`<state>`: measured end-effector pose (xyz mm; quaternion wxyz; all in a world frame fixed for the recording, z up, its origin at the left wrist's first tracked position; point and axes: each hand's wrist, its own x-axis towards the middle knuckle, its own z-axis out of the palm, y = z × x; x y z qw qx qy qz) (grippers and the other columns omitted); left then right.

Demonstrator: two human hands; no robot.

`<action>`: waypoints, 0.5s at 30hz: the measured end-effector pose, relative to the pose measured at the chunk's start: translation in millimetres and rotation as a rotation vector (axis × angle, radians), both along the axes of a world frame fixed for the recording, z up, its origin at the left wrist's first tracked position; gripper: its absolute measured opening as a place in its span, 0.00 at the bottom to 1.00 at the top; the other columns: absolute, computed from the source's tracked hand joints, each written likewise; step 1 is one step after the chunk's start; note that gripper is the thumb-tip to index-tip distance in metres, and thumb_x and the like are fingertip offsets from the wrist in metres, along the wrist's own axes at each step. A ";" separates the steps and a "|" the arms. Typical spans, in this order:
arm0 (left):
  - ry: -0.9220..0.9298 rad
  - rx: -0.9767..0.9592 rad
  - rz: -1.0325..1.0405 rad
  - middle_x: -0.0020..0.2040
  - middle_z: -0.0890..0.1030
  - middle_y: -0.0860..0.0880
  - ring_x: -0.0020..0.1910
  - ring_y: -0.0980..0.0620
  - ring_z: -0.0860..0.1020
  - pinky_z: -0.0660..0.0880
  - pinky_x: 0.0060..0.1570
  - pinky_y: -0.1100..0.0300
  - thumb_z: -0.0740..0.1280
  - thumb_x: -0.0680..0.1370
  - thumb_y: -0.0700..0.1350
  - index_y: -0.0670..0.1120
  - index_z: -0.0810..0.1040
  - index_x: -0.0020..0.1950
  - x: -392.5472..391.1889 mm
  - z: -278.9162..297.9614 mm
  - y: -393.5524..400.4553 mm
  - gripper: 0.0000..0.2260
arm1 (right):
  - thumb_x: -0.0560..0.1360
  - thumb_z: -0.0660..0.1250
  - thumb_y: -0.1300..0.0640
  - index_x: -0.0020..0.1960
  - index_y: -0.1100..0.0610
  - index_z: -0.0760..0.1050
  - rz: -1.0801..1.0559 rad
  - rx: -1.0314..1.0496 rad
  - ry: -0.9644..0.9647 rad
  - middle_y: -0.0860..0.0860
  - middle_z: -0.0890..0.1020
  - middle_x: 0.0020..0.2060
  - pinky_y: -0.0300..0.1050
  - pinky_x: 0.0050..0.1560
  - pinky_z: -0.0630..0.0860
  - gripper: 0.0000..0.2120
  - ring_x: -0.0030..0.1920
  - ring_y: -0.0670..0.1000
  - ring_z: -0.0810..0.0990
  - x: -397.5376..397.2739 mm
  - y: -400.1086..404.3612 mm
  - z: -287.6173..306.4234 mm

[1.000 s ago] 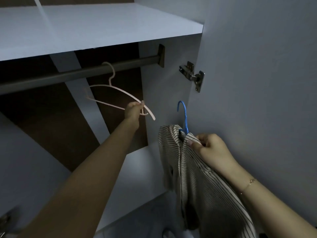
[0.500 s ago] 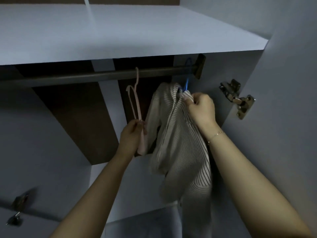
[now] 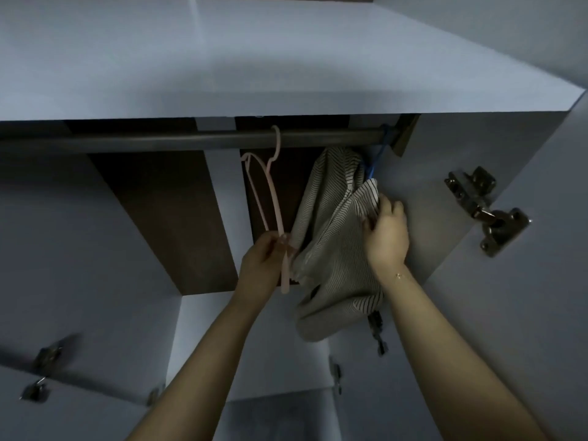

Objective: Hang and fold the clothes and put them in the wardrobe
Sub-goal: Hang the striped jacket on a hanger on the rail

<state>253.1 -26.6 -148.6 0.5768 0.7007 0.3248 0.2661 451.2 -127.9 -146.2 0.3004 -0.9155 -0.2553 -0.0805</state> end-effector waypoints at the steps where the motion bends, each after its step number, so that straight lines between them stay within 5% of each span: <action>1: 0.004 0.010 0.002 0.48 0.80 0.56 0.44 0.70 0.78 0.71 0.41 0.77 0.59 0.83 0.45 0.51 0.76 0.54 -0.6 -0.6 -1.5 0.06 | 0.76 0.65 0.62 0.74 0.60 0.64 0.028 -0.009 -0.053 0.60 0.70 0.65 0.54 0.59 0.72 0.27 0.63 0.60 0.70 -10.3 -6.4 -2.5; 4: 0.018 0.044 0.019 0.57 0.77 0.58 0.49 0.77 0.73 0.67 0.45 0.82 0.61 0.82 0.43 0.51 0.72 0.66 -12.1 -5.8 -9.2 0.12 | 0.75 0.65 0.67 0.77 0.59 0.61 0.130 0.028 -0.100 0.59 0.63 0.73 0.55 0.71 0.65 0.32 0.72 0.58 0.63 -47.3 -26.8 -8.4; 7: 0.100 0.116 0.026 0.64 0.73 0.57 0.55 0.73 0.71 0.67 0.51 0.81 0.62 0.81 0.48 0.54 0.70 0.70 -47.5 -13.8 -23.8 0.17 | 0.79 0.64 0.60 0.77 0.56 0.60 0.276 0.094 0.012 0.56 0.59 0.77 0.51 0.75 0.61 0.28 0.76 0.54 0.58 -91.1 -47.0 -13.9; 11: 0.342 0.518 0.045 0.70 0.72 0.46 0.68 0.49 0.70 0.68 0.68 0.53 0.63 0.80 0.48 0.47 0.69 0.73 -116.5 -30.4 -39.9 0.21 | 0.81 0.60 0.47 0.79 0.51 0.57 0.486 -0.055 0.050 0.49 0.56 0.78 0.50 0.75 0.59 0.29 0.77 0.49 0.55 -144.2 -71.5 -22.5; 15: 0.467 0.573 0.071 0.75 0.65 0.43 0.74 0.43 0.64 0.61 0.72 0.45 0.65 0.80 0.48 0.46 0.64 0.76 -179.7 -39.4 -51.8 0.25 | 0.80 0.58 0.45 0.79 0.53 0.55 0.544 -0.087 0.098 0.48 0.56 0.78 0.53 0.76 0.58 0.30 0.78 0.47 0.54 -193.7 -86.7 -25.5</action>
